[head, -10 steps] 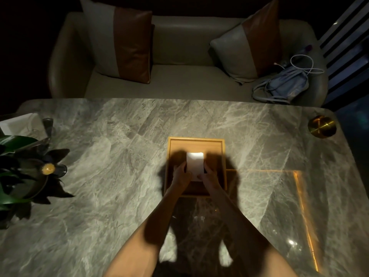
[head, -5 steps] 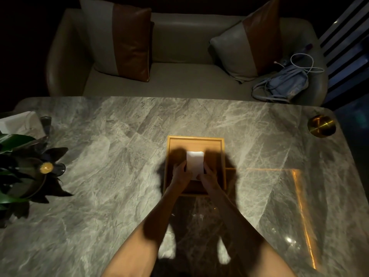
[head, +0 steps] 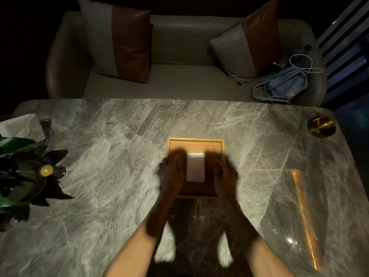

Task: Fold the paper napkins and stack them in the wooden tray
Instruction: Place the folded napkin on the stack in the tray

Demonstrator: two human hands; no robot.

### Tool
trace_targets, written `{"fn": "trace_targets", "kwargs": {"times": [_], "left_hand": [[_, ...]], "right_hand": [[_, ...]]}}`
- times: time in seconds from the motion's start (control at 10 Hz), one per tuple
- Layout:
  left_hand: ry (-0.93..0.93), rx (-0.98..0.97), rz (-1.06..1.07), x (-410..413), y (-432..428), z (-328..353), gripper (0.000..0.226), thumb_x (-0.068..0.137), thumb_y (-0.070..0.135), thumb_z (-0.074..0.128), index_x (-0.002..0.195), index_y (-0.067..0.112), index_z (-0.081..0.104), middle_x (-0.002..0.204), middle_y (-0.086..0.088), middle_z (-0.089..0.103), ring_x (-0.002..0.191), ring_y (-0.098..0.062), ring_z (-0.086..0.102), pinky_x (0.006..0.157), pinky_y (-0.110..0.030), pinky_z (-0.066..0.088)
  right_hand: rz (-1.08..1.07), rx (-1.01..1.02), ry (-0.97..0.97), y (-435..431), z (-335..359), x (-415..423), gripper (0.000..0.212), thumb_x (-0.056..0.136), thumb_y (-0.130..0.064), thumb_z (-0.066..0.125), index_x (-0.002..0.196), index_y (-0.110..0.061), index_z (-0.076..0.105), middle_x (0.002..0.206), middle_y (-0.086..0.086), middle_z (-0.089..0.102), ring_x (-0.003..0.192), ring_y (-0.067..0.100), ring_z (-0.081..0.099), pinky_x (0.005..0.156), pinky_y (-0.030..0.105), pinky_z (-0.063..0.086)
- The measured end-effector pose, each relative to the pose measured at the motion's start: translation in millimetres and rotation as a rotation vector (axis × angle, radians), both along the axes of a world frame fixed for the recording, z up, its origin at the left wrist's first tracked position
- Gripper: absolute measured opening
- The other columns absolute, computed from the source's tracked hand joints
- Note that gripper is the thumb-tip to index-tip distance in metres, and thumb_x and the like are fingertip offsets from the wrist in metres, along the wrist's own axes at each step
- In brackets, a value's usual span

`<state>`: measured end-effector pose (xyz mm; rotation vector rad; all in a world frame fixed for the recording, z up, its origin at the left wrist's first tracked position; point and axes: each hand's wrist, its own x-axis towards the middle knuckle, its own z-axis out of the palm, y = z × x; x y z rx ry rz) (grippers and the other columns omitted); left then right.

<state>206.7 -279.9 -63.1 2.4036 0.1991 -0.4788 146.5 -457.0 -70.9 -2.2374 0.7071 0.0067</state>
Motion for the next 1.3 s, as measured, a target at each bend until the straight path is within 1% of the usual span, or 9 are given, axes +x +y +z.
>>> {"fn": "trace_targets", "kwargs": {"times": [0.1, 0.2, 0.4, 0.7, 0.8, 0.9, 1.0, 1.2, 1.3], "left_hand": [[0.032, 0.18, 0.004, -0.8, 23.4, -1.1, 0.036, 0.095, 0.019, 0.057, 0.13, 0.013, 0.056, 0.123, -0.018, 0.058, 0.112, -0.035, 0.057, 0.094, -0.048, 0.051], [0.18, 0.111, 0.01, -8.2, 32.1, -7.0, 0.045, 0.096, 0.002, 0.05, 0.14, 0.009, 0.05, 0.129, -0.022, 0.052, 0.114, -0.038, 0.059, 0.094, -0.048, 0.054], [0.183, 0.035, 0.002, -16.1, 35.2, -18.2, 0.048, 0.094, -0.002, 0.052, 0.141, 0.007, 0.051, 0.136, -0.018, 0.058, 0.121, -0.033, 0.059, 0.079, -0.021, 0.05], [0.158, 0.08, -0.011, -23.4, 39.5, -17.0, 0.04, 0.095, 0.006, 0.046, 0.134, 0.015, 0.051, 0.128, -0.015, 0.057, 0.113, -0.035, 0.06, 0.093, -0.044, 0.054], [0.097, 0.345, -0.111, -46.8, 40.8, -18.5, 0.057, 0.103, 0.016, 0.039, 0.157, 0.021, 0.023, 0.149, -0.01, 0.039, 0.131, -0.03, 0.045, 0.103, -0.053, 0.044], [0.159, 0.29, -0.192, -58.5, 48.4, -24.5, 0.063, 0.105, 0.016, 0.04, 0.161, 0.02, 0.011, 0.168, -0.004, 0.014, 0.154, -0.028, 0.014, 0.116, -0.068, 0.023], [0.168, 0.388, -0.242, -55.2, 51.7, -27.3, 0.069, 0.105, 0.014, 0.042, 0.162, 0.021, 0.004, 0.168, 0.0, 0.011, 0.154, -0.027, 0.012, 0.111, -0.068, 0.032], [0.16, 0.206, -0.208, -54.8, 48.9, -11.6, 0.051, 0.106, 0.026, 0.038, 0.155, 0.016, 0.029, 0.166, -0.004, 0.022, 0.153, -0.026, 0.019, 0.115, -0.072, 0.02], [0.077, 0.415, -0.321, -56.2, 56.0, -0.9, 0.043, 0.105, 0.028, 0.036, 0.146, 0.014, 0.038, 0.153, -0.007, 0.037, 0.137, -0.027, 0.038, 0.098, -0.059, 0.05]], "right_hand": [[-0.074, -0.11, 0.116, -27.4, 0.1, -12.6, 0.039, 0.093, -0.022, 0.062, 0.132, -0.015, 0.062, 0.113, 0.017, 0.068, 0.106, 0.037, 0.062, 0.09, 0.047, 0.052], [-0.041, 0.048, 0.196, -31.2, -1.1, -20.2, 0.034, 0.097, -0.029, 0.058, 0.129, -0.018, 0.062, 0.111, 0.006, 0.072, 0.101, 0.027, 0.069, 0.082, 0.042, 0.056], [0.086, -0.025, 0.22, -33.1, -7.6, -23.0, 0.026, 0.098, -0.019, 0.057, 0.12, -0.013, 0.069, 0.109, 0.011, 0.07, 0.096, 0.026, 0.066, 0.075, 0.026, 0.044], [0.143, -0.162, 0.25, -30.1, -10.8, -28.6, 0.047, 0.102, -0.026, 0.05, 0.148, -0.017, 0.046, 0.135, 0.014, 0.058, 0.126, 0.032, 0.053, 0.097, 0.042, 0.05], [0.274, -0.352, 0.308, -26.2, -14.7, -48.4, 0.064, 0.1, -0.029, 0.052, 0.156, -0.012, 0.027, 0.158, 0.014, 0.036, 0.147, 0.036, 0.031, 0.109, 0.049, 0.04], [0.283, -0.367, 0.277, -22.5, -18.4, -67.9, 0.069, 0.088, -0.005, 0.066, 0.151, -0.004, 0.037, 0.154, 0.022, 0.041, 0.134, 0.047, 0.047, 0.09, 0.054, 0.052], [0.249, -0.383, 0.273, -24.0, -16.3, -67.8, 0.068, 0.085, 0.001, 0.066, 0.149, -0.005, 0.043, 0.151, 0.021, 0.047, 0.126, 0.046, 0.054, 0.083, 0.05, 0.055], [0.337, -0.332, 0.39, -30.2, -15.0, -62.1, 0.06, 0.102, -0.016, 0.043, 0.158, -0.021, 0.022, 0.165, 0.0, 0.025, 0.151, 0.032, 0.023, 0.11, 0.046, 0.037], [0.426, -0.358, 0.415, -34.5, -4.2, -61.9, 0.052, 0.102, -0.023, 0.042, 0.152, -0.016, 0.031, 0.158, 0.002, 0.031, 0.143, 0.03, 0.033, 0.102, 0.047, 0.045]]}}
